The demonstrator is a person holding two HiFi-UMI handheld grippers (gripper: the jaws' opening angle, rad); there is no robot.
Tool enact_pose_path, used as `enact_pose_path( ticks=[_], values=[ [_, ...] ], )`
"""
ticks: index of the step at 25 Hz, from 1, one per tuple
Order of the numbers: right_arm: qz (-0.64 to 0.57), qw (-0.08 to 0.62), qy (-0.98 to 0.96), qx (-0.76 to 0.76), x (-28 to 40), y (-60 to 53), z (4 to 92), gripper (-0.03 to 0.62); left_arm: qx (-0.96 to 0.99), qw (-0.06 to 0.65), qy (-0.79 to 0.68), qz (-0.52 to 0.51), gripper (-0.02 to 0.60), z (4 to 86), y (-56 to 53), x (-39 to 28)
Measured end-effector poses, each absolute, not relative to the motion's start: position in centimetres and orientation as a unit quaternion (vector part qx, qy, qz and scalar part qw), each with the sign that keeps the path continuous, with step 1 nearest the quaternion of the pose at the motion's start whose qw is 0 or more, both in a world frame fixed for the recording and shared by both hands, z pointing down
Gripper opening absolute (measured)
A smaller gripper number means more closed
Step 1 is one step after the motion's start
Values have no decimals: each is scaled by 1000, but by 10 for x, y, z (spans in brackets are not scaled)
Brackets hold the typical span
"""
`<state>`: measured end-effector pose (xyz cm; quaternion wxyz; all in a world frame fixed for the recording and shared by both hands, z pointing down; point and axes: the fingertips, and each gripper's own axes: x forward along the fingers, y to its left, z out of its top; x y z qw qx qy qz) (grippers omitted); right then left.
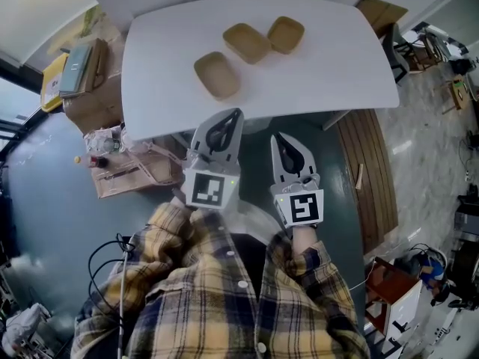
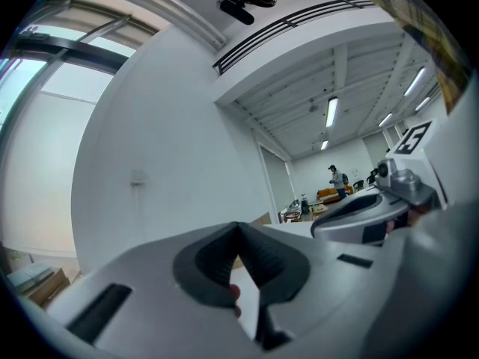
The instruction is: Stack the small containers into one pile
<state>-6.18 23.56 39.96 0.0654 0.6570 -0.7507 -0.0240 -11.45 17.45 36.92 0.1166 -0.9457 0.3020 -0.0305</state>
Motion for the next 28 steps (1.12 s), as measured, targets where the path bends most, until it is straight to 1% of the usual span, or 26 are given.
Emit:
enact_pose_path(
  ticks=[10, 14, 20, 25, 28],
  values=[
    [-24, 74, -751, 656, 3, 100, 396, 15, -949, 113, 293, -32, 15, 368, 42, -41],
    [-13, 78, -750, 657, 25, 46, 396, 15, -950, 102, 294, -38, 15, 370, -10, -22],
    [-16, 82, -758, 647, 45, -14, 395, 15, -948, 95, 300, -52, 16, 379, -63, -6],
    [3, 90, -763, 640, 54, -43, 410, 15, -944, 80, 312, -64, 15, 393, -90, -11],
    [8, 111, -769, 630, 56, -52, 421, 15, -944, 69, 317, -69, 15, 400, -96, -14]
  ],
)
